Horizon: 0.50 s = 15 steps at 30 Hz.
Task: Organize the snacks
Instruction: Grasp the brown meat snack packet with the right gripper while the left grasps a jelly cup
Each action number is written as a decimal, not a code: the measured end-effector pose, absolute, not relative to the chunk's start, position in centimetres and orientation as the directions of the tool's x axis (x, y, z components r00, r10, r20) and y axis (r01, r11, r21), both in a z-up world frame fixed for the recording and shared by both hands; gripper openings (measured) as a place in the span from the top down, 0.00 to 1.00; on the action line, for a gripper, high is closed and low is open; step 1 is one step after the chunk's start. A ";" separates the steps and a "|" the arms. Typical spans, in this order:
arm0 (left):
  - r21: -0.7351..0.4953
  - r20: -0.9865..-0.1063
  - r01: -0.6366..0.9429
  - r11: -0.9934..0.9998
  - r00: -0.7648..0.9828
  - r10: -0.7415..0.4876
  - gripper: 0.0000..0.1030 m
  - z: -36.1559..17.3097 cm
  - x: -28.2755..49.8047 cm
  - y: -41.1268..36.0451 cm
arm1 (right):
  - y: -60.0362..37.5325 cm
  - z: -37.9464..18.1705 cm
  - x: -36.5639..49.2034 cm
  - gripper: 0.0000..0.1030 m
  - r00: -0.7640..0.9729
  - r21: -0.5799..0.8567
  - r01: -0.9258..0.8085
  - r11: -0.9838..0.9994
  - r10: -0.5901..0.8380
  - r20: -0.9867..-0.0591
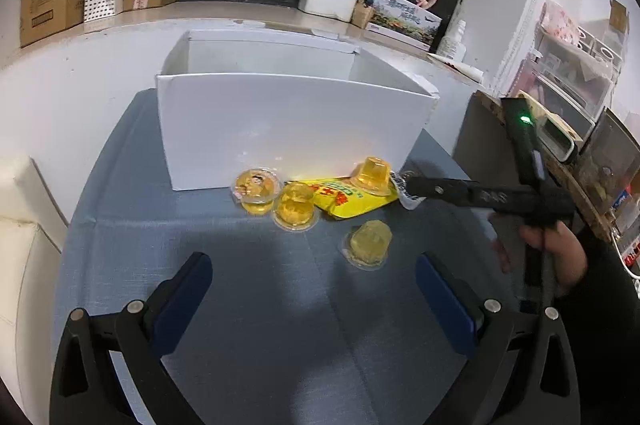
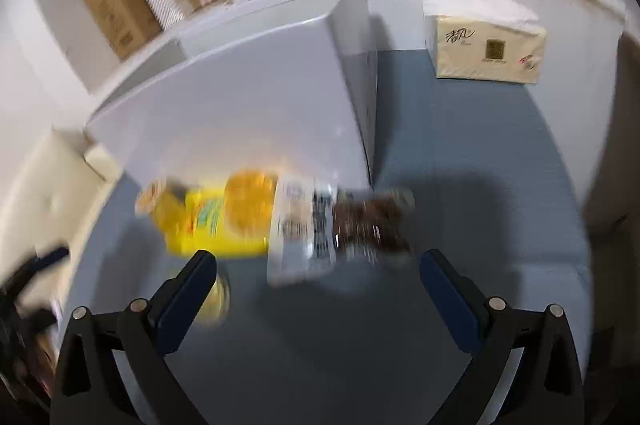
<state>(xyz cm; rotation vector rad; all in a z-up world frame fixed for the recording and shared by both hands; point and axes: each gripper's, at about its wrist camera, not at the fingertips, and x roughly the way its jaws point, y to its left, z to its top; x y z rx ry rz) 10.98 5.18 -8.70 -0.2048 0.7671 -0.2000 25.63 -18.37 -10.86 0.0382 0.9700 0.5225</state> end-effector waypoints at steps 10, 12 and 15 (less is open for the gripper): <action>-0.262 -0.679 0.092 0.961 0.689 -0.252 0.00 -9.3 11.9 5.7 | -16.8 -12.5 28.2 0.17 0.436 0.181 -0.451 0.874 0.393 -0.810; -0.272 -0.680 0.092 0.958 0.686 -0.259 0.00 -9.5 12.0 5.7 | -17.5 -12.4 27.5 0.20 0.431 0.199 -0.449 0.871 0.407 -0.805; -0.269 -0.680 0.094 0.958 0.686 -0.258 0.00 -9.7 12.5 5.6 | -18.7 -11.9 26.8 0.38 0.448 0.212 -0.434 0.876 0.414 -0.792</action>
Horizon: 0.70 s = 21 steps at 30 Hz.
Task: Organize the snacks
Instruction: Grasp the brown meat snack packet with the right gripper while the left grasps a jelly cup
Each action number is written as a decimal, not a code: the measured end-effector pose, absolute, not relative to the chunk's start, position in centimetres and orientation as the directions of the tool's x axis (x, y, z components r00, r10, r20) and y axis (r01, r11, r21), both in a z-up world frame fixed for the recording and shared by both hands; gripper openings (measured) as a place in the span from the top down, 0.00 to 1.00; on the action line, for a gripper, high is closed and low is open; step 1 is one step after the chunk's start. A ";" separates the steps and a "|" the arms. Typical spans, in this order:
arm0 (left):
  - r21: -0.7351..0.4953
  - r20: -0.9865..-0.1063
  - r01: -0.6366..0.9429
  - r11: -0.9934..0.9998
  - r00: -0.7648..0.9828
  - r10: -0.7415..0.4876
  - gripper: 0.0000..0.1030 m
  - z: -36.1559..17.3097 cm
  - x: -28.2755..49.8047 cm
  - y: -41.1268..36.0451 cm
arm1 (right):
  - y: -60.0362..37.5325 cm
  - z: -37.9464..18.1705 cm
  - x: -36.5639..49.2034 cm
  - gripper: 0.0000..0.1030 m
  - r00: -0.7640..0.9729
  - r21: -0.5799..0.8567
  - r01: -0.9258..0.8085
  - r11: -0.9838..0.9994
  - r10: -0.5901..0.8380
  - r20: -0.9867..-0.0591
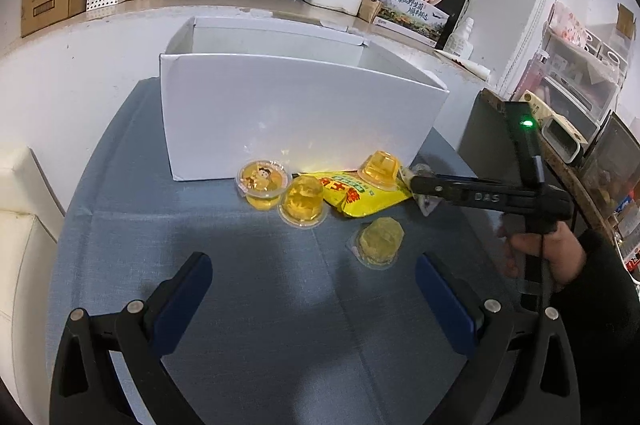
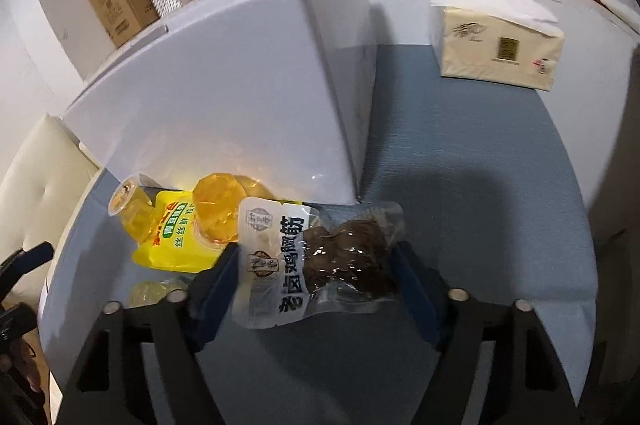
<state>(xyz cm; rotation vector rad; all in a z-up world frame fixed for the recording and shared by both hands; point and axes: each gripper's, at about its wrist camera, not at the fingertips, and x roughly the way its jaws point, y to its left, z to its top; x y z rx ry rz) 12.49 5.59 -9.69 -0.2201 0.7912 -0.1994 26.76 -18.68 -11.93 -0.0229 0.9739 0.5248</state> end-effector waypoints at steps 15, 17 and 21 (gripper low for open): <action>-0.267 -0.706 0.024 0.963 0.676 -0.212 0.00 -11.3 16.0 7.2 | -20.4 -9.1 24.1 0.62 0.482 0.256 -0.454 0.854 0.476 -0.735; -0.262 -0.715 0.006 0.965 0.670 -0.198 0.00 -11.6 17.1 7.5 | -20.9 -8.1 23.4 0.62 0.499 0.262 -0.457 0.850 0.489 -0.716; -0.264 -0.726 -0.022 0.964 0.663 -0.184 0.00 -12.2 19.8 7.6 | -21.4 -6.6 21.9 0.62 0.509 0.280 -0.464 0.840 0.512 -0.692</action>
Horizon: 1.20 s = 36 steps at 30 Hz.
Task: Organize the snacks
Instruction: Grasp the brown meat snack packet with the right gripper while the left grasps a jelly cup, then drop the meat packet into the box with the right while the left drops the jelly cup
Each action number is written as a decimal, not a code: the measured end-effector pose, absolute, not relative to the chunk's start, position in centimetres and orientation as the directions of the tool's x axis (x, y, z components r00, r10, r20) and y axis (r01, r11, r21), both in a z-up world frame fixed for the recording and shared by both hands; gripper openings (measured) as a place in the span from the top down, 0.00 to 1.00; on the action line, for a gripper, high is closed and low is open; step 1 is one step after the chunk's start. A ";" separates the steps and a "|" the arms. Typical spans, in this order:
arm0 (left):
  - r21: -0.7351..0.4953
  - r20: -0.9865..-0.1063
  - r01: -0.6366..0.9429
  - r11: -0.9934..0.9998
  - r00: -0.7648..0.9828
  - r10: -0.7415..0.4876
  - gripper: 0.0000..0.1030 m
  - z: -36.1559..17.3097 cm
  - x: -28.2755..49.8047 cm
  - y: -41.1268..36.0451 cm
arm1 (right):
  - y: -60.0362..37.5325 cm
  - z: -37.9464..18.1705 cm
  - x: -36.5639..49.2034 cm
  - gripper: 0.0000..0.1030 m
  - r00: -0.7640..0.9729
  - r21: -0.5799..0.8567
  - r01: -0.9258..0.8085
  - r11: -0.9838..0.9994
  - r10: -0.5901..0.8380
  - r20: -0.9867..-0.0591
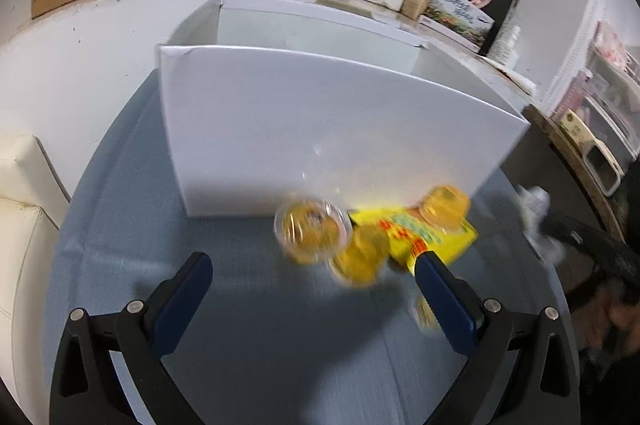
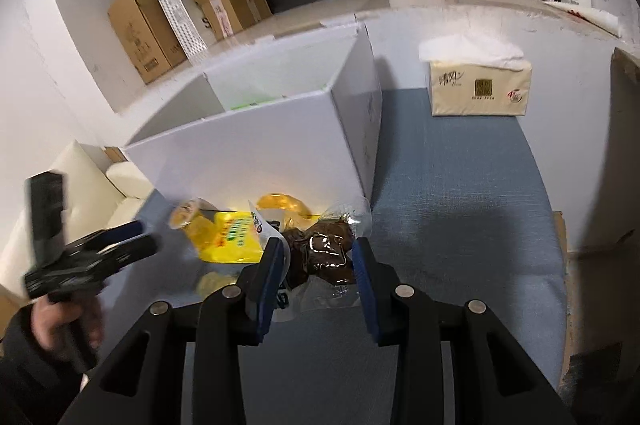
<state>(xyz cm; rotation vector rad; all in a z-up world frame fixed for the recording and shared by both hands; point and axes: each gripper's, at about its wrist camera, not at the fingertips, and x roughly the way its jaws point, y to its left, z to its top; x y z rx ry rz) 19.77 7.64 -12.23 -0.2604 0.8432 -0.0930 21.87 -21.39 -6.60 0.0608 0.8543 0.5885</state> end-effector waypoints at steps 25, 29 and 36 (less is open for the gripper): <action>-0.297 -0.630 0.034 0.954 0.744 -0.223 0.53 -7.5 16.5 7.2 | -20.1 -4.8 18.7 0.62 0.499 0.328 -0.505 0.799 0.580 -0.645; -0.278 -0.571 0.079 0.957 0.788 -0.231 0.53 -3.2 16.6 7.5 | -19.0 -2.5 19.5 0.62 0.519 0.313 -0.529 0.789 0.592 -0.617; -0.232 -0.535 0.106 0.967 0.816 -0.218 0.53 1.4 23.4 8.3 | -14.9 3.1 24.4 0.62 0.560 0.248 -0.586 0.771 0.607 -0.564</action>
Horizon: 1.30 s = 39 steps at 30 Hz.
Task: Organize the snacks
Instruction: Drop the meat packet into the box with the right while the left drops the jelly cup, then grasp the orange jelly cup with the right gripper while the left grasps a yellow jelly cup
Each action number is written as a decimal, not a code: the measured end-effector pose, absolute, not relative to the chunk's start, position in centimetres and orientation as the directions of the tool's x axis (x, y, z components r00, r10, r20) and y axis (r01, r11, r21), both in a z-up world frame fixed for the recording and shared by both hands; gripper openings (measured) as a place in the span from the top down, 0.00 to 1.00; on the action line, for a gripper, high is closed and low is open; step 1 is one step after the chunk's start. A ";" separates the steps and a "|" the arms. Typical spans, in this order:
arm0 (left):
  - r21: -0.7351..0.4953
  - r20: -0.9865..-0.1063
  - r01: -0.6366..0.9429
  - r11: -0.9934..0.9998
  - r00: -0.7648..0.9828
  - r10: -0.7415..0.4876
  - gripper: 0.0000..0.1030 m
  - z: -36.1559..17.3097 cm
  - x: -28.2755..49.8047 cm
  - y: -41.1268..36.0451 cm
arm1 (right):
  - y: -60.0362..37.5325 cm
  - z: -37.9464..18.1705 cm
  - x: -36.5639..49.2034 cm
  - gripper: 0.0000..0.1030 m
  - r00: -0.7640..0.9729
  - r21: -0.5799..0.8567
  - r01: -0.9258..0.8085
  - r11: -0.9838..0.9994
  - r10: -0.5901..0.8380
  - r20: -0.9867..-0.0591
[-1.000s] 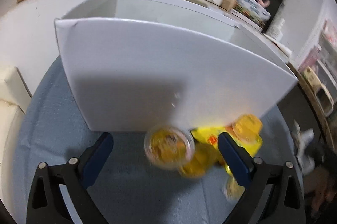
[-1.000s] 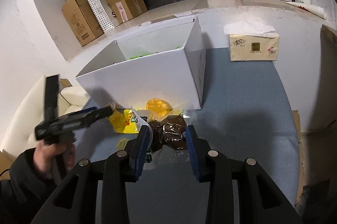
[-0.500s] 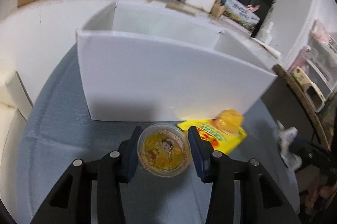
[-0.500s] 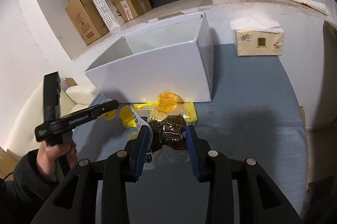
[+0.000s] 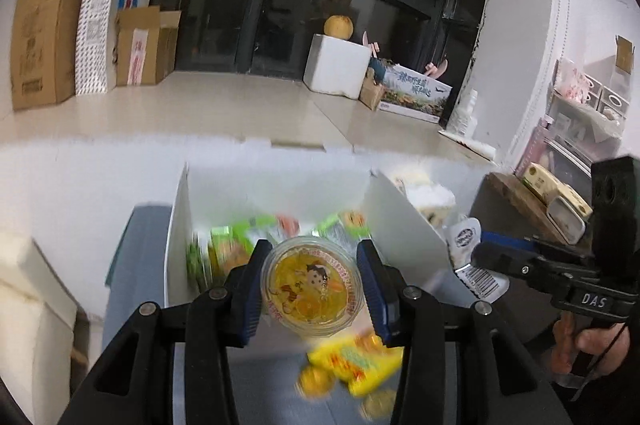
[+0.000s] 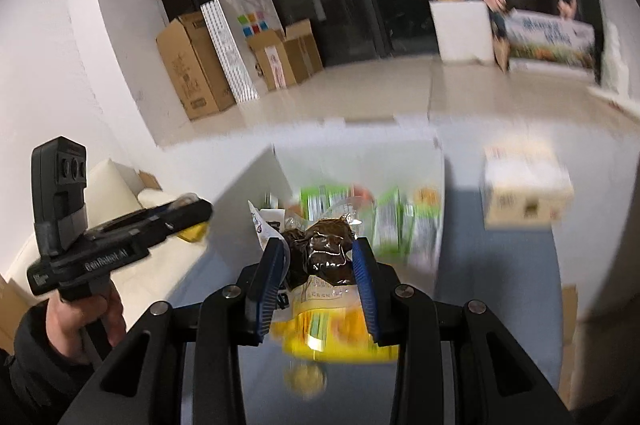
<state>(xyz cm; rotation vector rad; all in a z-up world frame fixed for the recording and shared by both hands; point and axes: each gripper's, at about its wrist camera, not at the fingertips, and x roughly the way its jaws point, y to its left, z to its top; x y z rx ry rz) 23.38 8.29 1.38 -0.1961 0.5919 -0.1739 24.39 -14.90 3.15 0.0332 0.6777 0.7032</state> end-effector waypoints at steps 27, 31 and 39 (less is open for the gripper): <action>-0.181 -0.612 0.080 0.980 0.771 -0.176 0.00 -1.3 22.4 8.7 | -15.8 1.7 25.9 0.00 0.597 0.254 -0.510 0.822 0.550 -0.584; -0.202 -0.616 0.094 0.975 0.762 -0.201 0.00 -3.0 17.9 7.5 | -17.5 -1.4 21.9 0.00 0.573 0.276 -0.494 0.824 0.548 -0.609; -0.224 -0.646 0.068 0.972 0.736 -0.200 0.00 -5.9 13.6 6.4 | -16.7 -6.7 21.2 0.00 0.532 0.292 -0.453 0.842 0.518 -0.670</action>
